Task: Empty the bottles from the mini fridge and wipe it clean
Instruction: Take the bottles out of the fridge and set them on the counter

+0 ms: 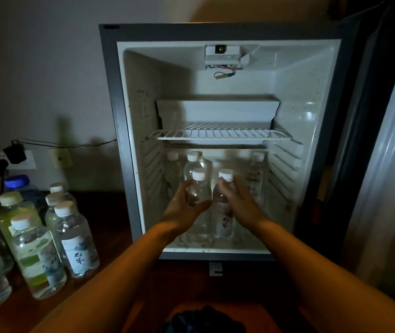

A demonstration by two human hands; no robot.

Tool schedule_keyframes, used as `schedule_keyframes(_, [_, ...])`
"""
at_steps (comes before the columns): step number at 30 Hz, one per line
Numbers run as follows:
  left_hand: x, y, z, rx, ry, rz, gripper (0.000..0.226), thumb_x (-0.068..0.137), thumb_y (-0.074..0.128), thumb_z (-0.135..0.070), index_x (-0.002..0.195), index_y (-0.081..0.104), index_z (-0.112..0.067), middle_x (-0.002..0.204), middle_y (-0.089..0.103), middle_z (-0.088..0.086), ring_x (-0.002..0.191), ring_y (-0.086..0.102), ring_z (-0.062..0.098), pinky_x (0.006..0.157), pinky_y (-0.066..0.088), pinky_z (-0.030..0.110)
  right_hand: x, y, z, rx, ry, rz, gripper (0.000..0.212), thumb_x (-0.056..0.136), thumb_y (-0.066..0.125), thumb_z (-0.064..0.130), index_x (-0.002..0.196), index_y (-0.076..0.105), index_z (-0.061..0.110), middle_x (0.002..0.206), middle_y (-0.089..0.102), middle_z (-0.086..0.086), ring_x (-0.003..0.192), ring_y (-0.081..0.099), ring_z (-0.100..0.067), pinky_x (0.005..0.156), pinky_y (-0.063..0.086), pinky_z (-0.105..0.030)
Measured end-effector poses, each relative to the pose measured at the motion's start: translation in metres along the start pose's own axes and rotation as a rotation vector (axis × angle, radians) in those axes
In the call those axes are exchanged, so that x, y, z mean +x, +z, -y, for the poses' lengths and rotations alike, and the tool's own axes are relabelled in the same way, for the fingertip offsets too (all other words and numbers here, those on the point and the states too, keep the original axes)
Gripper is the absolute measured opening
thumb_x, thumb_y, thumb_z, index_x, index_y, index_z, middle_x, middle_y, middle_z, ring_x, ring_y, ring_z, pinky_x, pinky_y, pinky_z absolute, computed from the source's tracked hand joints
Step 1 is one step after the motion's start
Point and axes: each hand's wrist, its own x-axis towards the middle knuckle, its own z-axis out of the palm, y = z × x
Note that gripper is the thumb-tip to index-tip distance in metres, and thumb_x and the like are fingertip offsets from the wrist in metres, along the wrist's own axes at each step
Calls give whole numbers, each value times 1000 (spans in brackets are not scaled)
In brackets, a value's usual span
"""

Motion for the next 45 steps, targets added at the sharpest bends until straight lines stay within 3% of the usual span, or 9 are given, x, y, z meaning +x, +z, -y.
schedule_keyframes(3, [-2, 1, -2, -148, -37, 45, 48, 91, 60, -35, 132, 37, -27, 123, 59, -6, 108, 59, 11, 94, 48, 36, -8, -7, -4, 21, 85, 88, 37, 95, 47, 52, 126, 44, 31, 122, 52, 16, 104, 56, -4, 68, 42, -14])
schedule_keyframes(7, [-10, 7, 5, 30, -33, 72, 71, 84, 72, -31, 136, 24, -33, 116, 60, 0, 101, 63, 15, 74, 55, 26, -18, -4, -10, 115, 123, 85, 44, 91, 56, 50, 132, 46, 35, 118, 55, 17, 106, 56, -4, 71, 42, -17])
schedule_keyframes(14, [-34, -12, 5, 11, -23, -17, 59, 72, 83, -20, 121, 51, -29, 107, 65, -6, 94, 66, 12, 69, 54, 21, -25, 10, -6, 206, 133, -97, 28, 87, 60, 49, 113, 58, 36, 108, 56, 17, 97, 55, -6, 68, 43, -20])
schedule_keyframes(19, [-65, -32, 5, -82, -38, -31, 54, 70, 83, -8, 115, 58, -25, 101, 71, 0, 89, 71, 12, 71, 56, 21, -32, 29, 1, 164, 152, -98, 60, 65, 65, 63, 114, 62, 27, 110, 62, 0, 93, 60, -17, 66, 44, -23])
schedule_keyframes(25, [-99, -56, 4, 20, -26, -80, 65, 69, 81, -11, 122, 48, -29, 98, 71, -5, 85, 69, 2, 67, 52, 13, -51, 51, 10, 167, 101, 34, 50, 67, 73, 53, 110, 65, 28, 107, 68, 5, 96, 64, -14, 65, 48, -20])
schedule_keyframes(28, [-113, -69, 11, 59, -44, -137, 67, 60, 81, -24, 119, 48, -27, 103, 69, -5, 92, 69, 6, 81, 57, 29, -58, 67, 17, 182, 98, 71, 39, 74, 76, 41, 108, 68, 23, 103, 72, 4, 93, 67, -14, 63, 51, -20])
schedule_keyframes(35, [-149, -106, 14, 158, -23, -177, 51, 71, 79, -22, 112, 49, -27, 103, 67, -6, 91, 67, 2, 82, 56, 25, -65, 109, 25, 159, 110, 185, 57, 51, 82, 50, 101, 71, 24, 97, 75, 1, 94, 70, -18, 86, 55, -39])
schedule_keyframes(40, [-178, -132, 16, 217, -36, -243, 45, 75, 79, -20, 110, 50, -25, 99, 67, -8, 85, 64, -7, 70, 52, 10, -76, 141, 29, 164, 97, 229, 40, 64, 86, 32, 99, 70, 21, 92, 75, -2, 83, 72, -15, 73, 55, -30])
schedule_keyframes(45, [-194, -158, 27, 271, -69, -285, 50, 76, 79, -23, 113, 47, -26, 101, 67, -6, 87, 68, 1, 78, 58, 25, -82, 171, 32, 155, 59, 283, 29, 69, 85, 21, 92, 69, 13, 80, 74, 2, 72, 71, -7, 59, 51, -16])
